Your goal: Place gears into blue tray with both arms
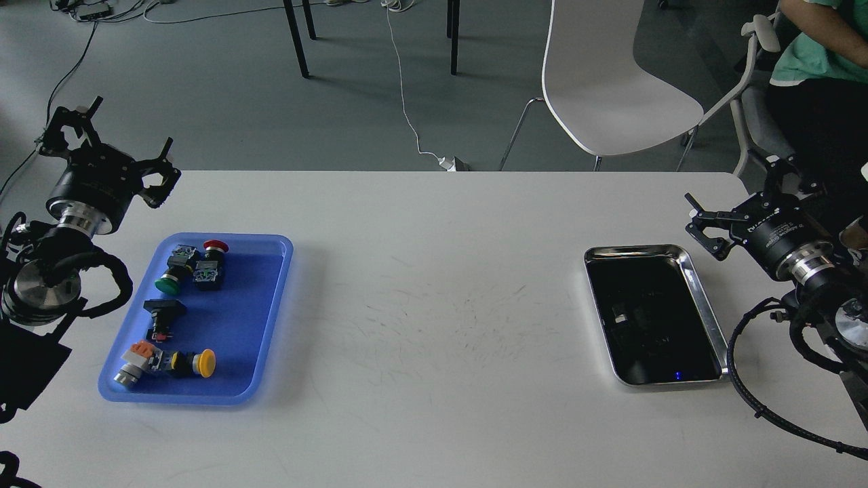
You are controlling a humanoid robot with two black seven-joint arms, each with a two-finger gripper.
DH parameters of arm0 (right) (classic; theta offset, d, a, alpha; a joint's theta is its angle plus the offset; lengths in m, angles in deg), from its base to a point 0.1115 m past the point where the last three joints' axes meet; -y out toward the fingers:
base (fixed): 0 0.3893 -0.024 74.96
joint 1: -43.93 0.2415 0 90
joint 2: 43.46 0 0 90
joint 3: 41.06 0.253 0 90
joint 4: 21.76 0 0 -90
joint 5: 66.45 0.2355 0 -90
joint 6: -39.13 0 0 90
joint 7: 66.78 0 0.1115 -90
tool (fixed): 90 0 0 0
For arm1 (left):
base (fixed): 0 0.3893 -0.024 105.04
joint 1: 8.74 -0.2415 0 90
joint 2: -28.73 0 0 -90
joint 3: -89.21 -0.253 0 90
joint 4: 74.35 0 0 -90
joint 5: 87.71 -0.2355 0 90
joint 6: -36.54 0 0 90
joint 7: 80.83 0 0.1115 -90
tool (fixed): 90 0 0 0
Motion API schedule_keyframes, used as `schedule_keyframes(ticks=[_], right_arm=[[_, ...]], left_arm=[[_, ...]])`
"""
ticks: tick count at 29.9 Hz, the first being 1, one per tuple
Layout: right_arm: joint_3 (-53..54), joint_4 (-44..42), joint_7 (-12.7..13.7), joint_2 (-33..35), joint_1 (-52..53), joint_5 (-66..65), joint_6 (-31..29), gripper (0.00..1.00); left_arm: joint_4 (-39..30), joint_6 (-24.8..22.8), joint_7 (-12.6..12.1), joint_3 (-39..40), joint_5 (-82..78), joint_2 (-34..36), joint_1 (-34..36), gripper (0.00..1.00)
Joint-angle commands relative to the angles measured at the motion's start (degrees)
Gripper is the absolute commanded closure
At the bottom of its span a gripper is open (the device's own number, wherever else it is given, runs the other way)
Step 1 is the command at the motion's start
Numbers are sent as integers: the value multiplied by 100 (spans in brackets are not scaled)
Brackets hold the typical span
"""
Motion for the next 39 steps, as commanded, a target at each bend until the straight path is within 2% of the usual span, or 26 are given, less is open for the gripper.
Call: schedule_keyframes(ticks=[1, 39], right_arm=[[8, 72, 11, 61, -41, -64, -4, 0], [17, 309, 2, 351, -85, -178, -179, 1]], left_arm=[[-5, -138, 7, -33, -153, -10, -31, 2], [-207, -138, 24, -59, -566, 174, -57, 2]])
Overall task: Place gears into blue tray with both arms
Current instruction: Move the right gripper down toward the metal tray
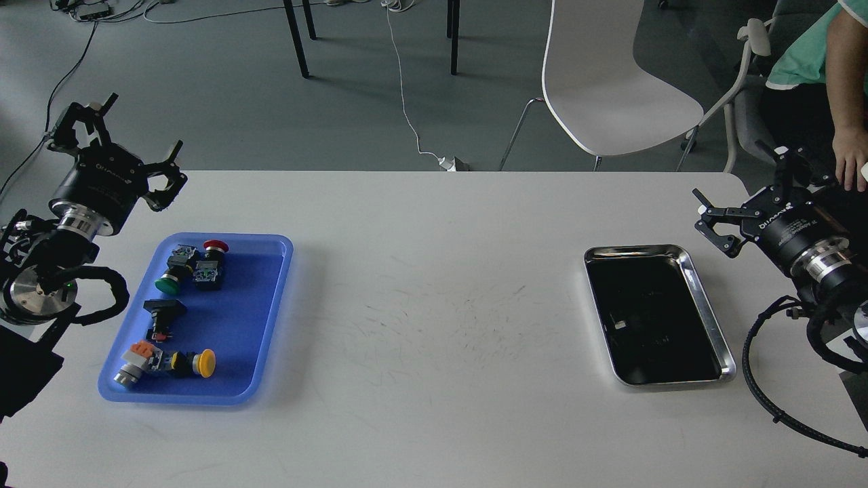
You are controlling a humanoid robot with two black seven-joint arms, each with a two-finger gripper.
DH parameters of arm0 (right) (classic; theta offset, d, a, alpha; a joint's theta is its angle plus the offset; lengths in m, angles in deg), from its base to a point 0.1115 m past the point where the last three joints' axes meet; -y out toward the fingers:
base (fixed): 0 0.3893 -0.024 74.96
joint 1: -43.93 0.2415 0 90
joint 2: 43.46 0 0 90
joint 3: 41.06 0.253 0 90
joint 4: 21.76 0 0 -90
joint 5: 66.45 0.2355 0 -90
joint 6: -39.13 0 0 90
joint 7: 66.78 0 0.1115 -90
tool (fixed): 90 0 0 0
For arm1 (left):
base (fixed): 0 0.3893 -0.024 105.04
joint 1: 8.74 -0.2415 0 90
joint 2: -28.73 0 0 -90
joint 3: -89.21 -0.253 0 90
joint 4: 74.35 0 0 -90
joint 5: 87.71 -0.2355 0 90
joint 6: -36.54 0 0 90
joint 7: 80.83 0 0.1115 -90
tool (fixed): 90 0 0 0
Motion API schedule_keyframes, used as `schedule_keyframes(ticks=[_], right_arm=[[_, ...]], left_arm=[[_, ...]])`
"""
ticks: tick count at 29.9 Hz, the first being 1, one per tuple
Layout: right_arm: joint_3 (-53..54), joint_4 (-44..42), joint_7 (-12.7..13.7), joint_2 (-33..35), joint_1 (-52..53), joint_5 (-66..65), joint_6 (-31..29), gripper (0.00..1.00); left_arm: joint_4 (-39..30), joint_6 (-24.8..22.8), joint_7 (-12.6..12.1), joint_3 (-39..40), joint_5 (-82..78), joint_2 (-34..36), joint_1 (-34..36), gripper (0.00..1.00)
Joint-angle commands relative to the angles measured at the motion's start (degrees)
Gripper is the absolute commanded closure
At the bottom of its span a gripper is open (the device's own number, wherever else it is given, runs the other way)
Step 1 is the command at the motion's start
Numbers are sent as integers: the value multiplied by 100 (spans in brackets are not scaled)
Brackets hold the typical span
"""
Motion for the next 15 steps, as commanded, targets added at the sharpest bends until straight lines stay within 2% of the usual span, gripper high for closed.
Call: schedule_keyframes(ticks=[1, 11, 15], right_arm=[[-10, 133, 0, 165, -3, -128, -1, 1], [-835, 994, 44, 1914, 445, -1595, 87, 1], [-1528, 1161, 307, 2143, 1077, -2754, 200, 1]], left_arm=[[-41, 1, -6, 1, 0, 18, 0, 2], [-49, 41, 3, 80, 9, 18, 0, 2], [-93, 41, 3, 80, 9, 35, 0, 2]])
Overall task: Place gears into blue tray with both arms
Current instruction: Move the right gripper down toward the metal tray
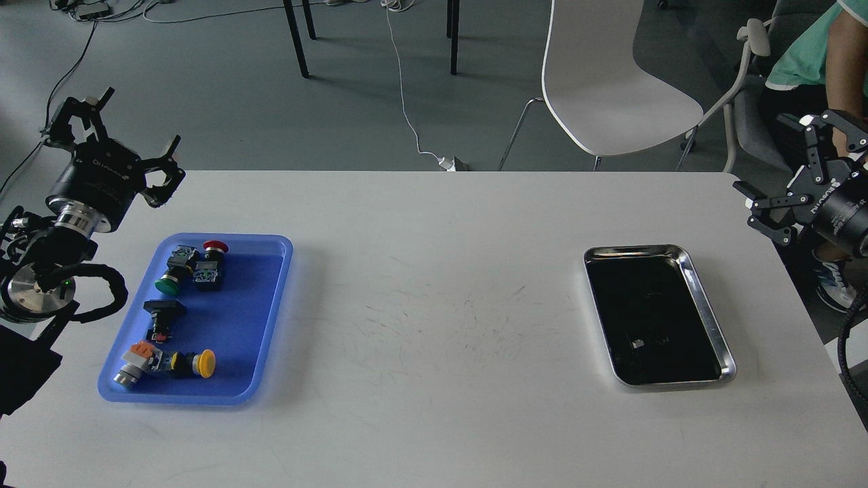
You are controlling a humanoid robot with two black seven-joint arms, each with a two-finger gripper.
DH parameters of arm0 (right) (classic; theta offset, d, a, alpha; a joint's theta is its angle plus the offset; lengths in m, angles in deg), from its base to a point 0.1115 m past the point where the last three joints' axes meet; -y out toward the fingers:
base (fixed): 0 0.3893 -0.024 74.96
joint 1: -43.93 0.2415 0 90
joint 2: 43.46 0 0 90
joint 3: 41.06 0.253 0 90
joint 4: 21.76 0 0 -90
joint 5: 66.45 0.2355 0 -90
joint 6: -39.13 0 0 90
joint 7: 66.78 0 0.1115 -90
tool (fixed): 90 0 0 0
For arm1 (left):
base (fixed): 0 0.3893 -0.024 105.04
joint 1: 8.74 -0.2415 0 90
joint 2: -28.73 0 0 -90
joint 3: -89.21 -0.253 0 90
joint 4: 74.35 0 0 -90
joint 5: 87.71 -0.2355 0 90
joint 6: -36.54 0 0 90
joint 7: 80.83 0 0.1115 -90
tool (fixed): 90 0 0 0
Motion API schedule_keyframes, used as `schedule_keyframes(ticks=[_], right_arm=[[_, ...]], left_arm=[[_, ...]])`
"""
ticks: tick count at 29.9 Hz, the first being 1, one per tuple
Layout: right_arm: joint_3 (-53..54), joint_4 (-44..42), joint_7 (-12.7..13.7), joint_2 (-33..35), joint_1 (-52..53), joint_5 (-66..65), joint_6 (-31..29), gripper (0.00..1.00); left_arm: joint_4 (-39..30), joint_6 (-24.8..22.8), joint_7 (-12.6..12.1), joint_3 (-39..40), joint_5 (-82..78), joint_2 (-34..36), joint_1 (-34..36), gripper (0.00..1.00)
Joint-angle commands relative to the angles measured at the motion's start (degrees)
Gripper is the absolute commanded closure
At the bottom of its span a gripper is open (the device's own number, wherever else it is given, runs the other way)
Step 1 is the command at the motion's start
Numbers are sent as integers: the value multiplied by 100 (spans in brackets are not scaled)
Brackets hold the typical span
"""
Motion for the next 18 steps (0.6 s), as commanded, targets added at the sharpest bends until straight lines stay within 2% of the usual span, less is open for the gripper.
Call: schedule_keyframes(ticks=[1, 4, 8, 13, 18], right_arm=[[-683, 208, 256, 165, 602, -1157, 228, 1], [-1473, 489, 467, 270, 1103, -2133, 518, 1], [-3019, 516, 696, 279, 2235, -3373, 501, 1], [-5287, 639, 740, 165, 3835, -4069, 449, 1], [-6397, 578, 828, -432, 4611, -4342, 449, 2]], left_arm=[[-51, 4, 4, 3, 0, 14, 0, 2], [-60, 4, 4, 3, 0, 40, 0, 1], [-77, 13, 4, 3, 0, 49, 9, 2], [-77, 13, 13, 21, 8, 102, 9, 2], [-77, 4, 22, 21, 35, 189, 9, 2]])
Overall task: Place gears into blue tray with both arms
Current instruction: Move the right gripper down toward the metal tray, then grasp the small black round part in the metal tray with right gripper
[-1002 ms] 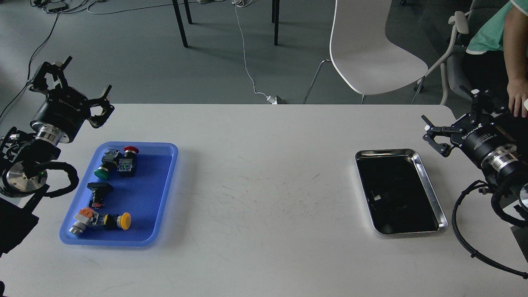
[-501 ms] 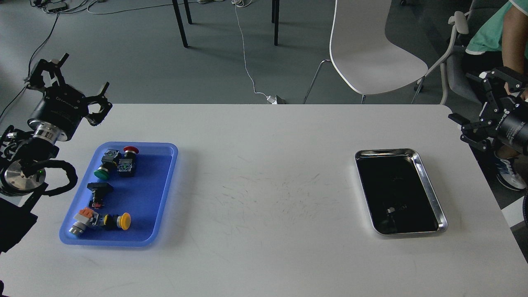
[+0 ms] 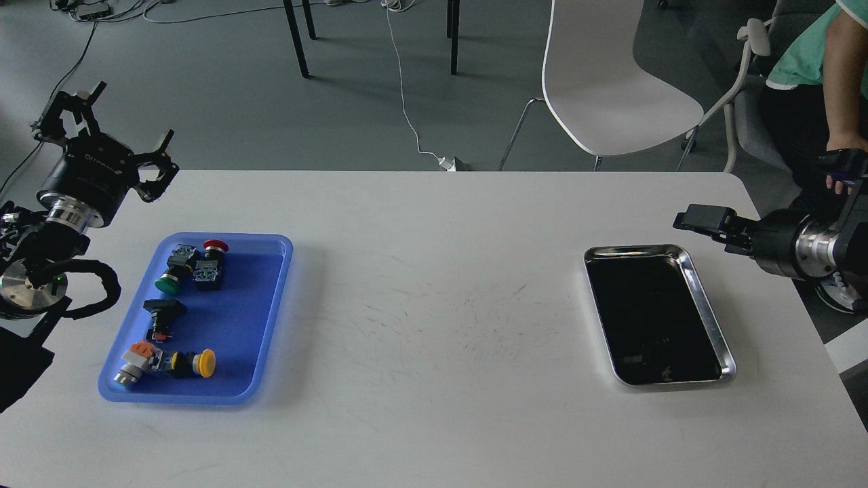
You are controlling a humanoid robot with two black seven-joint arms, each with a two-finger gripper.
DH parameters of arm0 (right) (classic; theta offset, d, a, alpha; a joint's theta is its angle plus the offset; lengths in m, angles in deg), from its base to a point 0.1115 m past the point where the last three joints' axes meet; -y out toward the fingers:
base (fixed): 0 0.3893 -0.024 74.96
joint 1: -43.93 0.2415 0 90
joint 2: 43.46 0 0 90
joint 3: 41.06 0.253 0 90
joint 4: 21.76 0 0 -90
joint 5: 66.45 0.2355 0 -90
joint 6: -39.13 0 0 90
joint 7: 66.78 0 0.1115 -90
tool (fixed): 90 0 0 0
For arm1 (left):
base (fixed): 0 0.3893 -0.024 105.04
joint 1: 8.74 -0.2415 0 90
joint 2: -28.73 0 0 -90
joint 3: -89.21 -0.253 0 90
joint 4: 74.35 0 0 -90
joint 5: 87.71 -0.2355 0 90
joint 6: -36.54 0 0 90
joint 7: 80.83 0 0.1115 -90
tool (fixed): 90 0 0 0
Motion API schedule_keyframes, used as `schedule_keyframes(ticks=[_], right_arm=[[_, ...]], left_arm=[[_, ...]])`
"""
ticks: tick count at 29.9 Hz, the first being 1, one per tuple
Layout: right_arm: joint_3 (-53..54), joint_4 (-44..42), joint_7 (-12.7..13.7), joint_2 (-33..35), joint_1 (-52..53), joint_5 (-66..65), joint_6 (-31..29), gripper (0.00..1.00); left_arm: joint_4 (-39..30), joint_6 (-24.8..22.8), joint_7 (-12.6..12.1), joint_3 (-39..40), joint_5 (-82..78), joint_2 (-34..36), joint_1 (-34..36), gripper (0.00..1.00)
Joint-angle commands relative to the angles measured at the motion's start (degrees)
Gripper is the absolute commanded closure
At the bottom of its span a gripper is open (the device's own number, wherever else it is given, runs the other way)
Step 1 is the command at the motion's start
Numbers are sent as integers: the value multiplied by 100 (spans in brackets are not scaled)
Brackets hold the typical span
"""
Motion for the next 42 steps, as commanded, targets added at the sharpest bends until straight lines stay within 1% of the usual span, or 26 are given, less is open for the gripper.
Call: schedule_keyframes(ticks=[1, 3, 9, 12, 19, 28, 30, 36, 42], right_arm=[[-674, -68, 44, -463, 419, -98, -1, 3], [-842, -199, 88, -718, 464, -124, -1, 3], [-1272, -911, 88, -1500, 446, -142, -1, 5], [-1422, -1131, 88, -1685, 429, -142, 8, 6], [-1686, -1246, 71, -1905, 376, -150, 8, 8], [-1713, -1325, 71, -1914, 200, -273, 8, 10], [-1721, -1386, 62, -1940, 165, -309, 8, 13], [-1721, -1553, 62, -2116, 104, -309, 17, 16], [-1721, -1624, 62, -2204, 77, -309, 17, 23]], left_arm=[[2, -9, 7, 8, 40, 74, 0, 2], [2, -9, 7, 8, 49, 136, -8, 2], [2, -27, 7, 87, 58, 215, -9, 2], [2, -27, 7, 87, 58, 242, -8, 2], [-42, -18, 7, 122, 58, 268, -9, 2], [-42, -44, 7, 131, 58, 391, -44, 2], [-42, -49, 7, 131, 58, 391, -44, 2], [-42, -49, 7, 131, 58, 391, -52, 2], [-42, -49, 7, 131, 58, 400, -53, 2]])
